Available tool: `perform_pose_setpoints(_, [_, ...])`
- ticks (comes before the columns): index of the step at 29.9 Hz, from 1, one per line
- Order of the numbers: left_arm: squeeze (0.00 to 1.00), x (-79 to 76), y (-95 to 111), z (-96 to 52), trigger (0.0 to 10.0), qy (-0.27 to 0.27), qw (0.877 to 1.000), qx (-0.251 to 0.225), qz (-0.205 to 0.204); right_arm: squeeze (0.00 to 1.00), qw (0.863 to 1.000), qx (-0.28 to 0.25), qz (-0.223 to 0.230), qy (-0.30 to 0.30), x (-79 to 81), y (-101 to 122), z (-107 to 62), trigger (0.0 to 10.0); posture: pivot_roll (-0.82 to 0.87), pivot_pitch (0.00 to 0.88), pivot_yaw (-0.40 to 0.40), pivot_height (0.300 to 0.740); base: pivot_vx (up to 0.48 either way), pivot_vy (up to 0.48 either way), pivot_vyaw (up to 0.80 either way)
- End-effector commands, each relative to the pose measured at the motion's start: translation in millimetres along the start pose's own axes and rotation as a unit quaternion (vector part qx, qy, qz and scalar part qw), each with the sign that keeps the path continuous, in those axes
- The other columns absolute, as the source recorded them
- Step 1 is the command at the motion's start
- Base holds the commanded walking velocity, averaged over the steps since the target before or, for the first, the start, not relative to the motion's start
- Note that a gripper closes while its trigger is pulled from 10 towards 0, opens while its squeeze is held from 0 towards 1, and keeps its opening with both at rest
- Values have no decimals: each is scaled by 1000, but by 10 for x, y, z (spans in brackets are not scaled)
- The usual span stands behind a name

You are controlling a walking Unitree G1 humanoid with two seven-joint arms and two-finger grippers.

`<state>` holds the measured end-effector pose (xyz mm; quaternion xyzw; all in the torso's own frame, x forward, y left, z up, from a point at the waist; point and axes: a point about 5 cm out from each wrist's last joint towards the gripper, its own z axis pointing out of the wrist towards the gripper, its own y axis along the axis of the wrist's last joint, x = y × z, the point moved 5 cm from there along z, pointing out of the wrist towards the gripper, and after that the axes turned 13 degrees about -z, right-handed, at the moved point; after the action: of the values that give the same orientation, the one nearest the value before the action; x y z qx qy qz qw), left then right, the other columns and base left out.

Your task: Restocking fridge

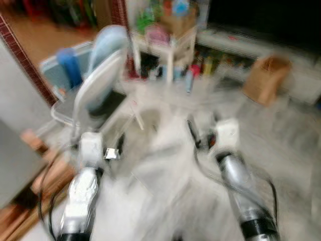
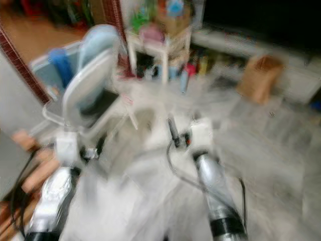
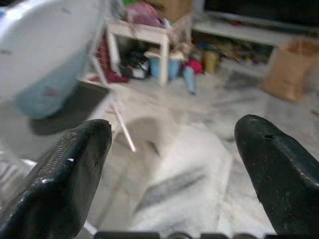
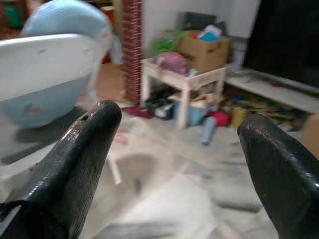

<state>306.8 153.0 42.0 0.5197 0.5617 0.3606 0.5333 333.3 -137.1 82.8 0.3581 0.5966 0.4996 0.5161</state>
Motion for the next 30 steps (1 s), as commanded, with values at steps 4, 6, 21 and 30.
perform_pose_setpoints(4, [0,32,-9,-34,10000,-10,1000,14,22,0,1000,-4,-6,-9,-42,72,-25,10000,73,3,-27,740,0,0,-800])
perform_pose_setpoints(6, [0,26,-3,-52,10000,-11,1000,14,23,0,1000,4,-3,-18,-79,36,-55,10000,75,7,-24,740,0,0,-800])
perform_pose_setpoints(21, [0,121,-108,-158,10000,4,999,36,11,0,996,48,-10,-77,-337,-155,-271,10000,42,0,-8,740,0,259,-736])
perform_pose_setpoints(30, [0,159,-292,-312,10000,23,998,59,-10,0,994,61,-14,-88,-368,-239,-422,10000,21,0,21,740,0,0,0])
